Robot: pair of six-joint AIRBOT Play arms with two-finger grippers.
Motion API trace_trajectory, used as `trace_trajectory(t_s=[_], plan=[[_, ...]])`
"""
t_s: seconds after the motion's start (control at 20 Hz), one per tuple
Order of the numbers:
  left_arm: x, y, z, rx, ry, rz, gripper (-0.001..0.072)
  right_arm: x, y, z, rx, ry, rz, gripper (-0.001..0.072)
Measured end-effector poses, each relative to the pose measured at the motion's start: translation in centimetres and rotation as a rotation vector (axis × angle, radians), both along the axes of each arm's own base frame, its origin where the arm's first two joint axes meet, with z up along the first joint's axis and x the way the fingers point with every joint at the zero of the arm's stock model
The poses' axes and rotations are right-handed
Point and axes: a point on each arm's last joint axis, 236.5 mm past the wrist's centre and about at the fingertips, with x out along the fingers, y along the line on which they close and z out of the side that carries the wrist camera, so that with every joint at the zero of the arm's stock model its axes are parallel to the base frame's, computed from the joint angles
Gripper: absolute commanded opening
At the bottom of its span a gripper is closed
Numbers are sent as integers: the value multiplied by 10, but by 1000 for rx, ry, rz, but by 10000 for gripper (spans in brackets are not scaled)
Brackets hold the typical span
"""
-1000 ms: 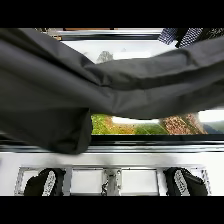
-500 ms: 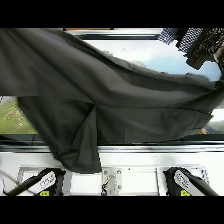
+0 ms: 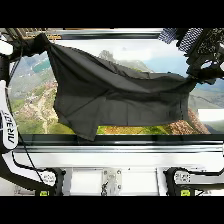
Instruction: Fold the clothes and pants, and hang the long-sleeved shirts on hangers.
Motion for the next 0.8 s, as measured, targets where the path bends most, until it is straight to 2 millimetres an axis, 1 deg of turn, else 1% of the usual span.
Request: trace_trajectory(t_s=[0.05,0.1,0.2,0.25,0.3,0.35,0.45,0.55,0.6,0.65,0.8], plan=[[4,1,-8,-6,8,9,633,13,-5,6,-6,-59,-23,653],[7,4,-14,-20,17,22,633,24,-7,15,-1,-115,-46,653],[7,13,-19,-40,34,45,632,35,-14,36,-5,-205,-73,649],[3,21,-19,-44,48,57,632,35,-18,47,-13,-234,-81,616],[-4,30,-20,-33,73,61,632,32,-22,59,-26,-259,-86,521],[-15,37,-24,-14,112,59,632,25,-24,68,-49,-268,-77,510],[-49,47,-42,45,230,49,631,3,-22,74,-80,-248,-50,510],[-91,50,-69,84,363,36,632,-25,-15,67,-93,-206,-27,510],[-117,48,-86,92,436,28,632,-41,-10,60,-92,-182,-18,510],[-144,43,-103,95,504,15,632,-56,-4,51,-87,-156,-12,510],[-230,16,-159,76,704,-26,633,-97,13,20,-71,-87,8,510]])
